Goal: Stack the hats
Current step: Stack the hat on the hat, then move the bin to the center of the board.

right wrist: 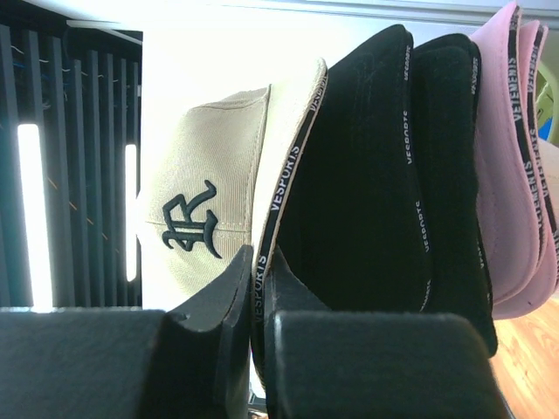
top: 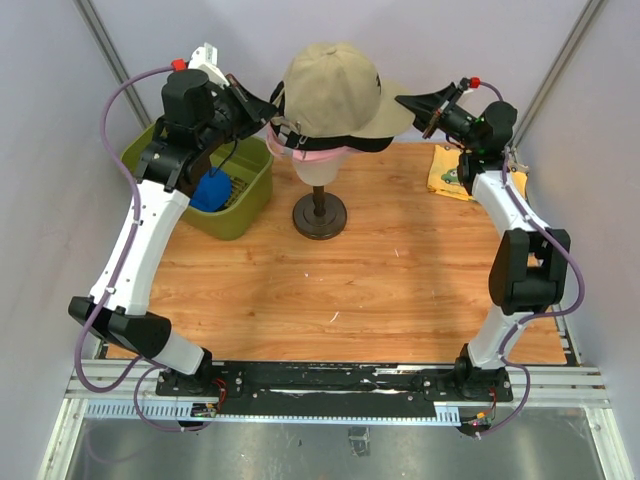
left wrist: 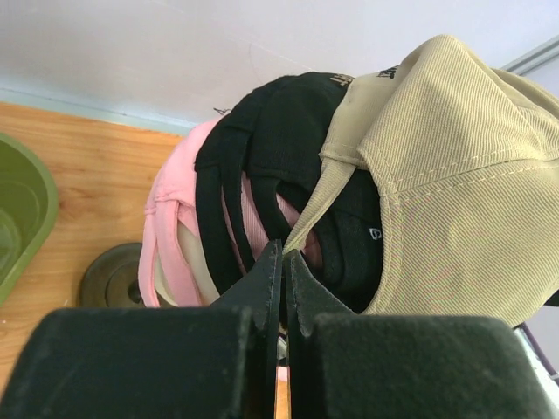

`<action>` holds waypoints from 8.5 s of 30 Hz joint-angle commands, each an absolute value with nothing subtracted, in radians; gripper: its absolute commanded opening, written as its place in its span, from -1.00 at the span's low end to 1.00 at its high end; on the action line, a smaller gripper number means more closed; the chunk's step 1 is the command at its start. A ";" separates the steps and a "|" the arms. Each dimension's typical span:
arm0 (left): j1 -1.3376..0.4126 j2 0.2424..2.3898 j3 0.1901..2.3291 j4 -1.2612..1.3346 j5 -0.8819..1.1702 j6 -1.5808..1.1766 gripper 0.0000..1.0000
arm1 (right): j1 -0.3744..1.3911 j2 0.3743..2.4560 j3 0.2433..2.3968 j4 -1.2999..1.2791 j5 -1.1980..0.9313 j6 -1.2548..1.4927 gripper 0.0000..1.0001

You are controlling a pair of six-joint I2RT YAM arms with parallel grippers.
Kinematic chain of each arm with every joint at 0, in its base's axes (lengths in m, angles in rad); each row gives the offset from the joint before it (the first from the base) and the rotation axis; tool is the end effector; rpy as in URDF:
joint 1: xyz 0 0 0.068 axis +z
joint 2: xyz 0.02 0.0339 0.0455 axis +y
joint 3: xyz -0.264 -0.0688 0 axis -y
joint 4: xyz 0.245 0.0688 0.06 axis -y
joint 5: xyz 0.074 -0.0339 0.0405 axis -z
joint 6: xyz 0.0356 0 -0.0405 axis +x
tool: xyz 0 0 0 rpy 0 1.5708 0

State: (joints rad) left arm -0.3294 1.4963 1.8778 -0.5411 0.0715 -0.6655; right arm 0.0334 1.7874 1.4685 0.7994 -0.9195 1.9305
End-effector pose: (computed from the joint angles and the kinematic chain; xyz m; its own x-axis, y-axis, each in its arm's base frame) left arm 0.2958 -0.1038 0.5063 -0.3587 -0.5282 -0.7696 0.2134 0.7562 -0.6185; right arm 0.4118 0.0421 0.3957 -0.8413 0.5396 -0.0319 -0.1772 -0.2194 0.9594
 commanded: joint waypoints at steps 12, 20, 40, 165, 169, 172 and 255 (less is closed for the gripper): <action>-0.311 1.505 1.778 -0.659 -0.040 -0.592 -0.99 | 0.030 1.893 1.536 0.557 -0.873 1.762 -0.85; -0.292 1.547 1.748 -0.650 -0.024 -0.592 -0.99 | 0.040 1.921 1.482 0.562 -0.887 1.735 -0.99; -0.260 1.650 1.714 -0.604 0.008 -0.600 -0.99 | 0.086 1.840 1.303 0.502 -0.860 1.603 -0.99; 0.000 1.543 1.861 -0.722 -0.377 -0.758 0.36 | 0.026 1.462 1.323 0.279 -0.749 1.330 0.11; 0.037 1.572 1.844 -0.803 -0.418 -0.757 0.49 | 0.026 1.409 1.290 0.252 -0.709 1.288 0.12; 0.065 1.601 1.831 -0.843 -0.420 -0.772 0.52 | 0.026 1.381 1.270 0.246 -0.688 1.272 0.12; 0.028 1.887 1.679 -0.818 -0.716 -0.521 -0.98 | 0.028 1.245 1.019 0.334 -0.694 1.276 0.13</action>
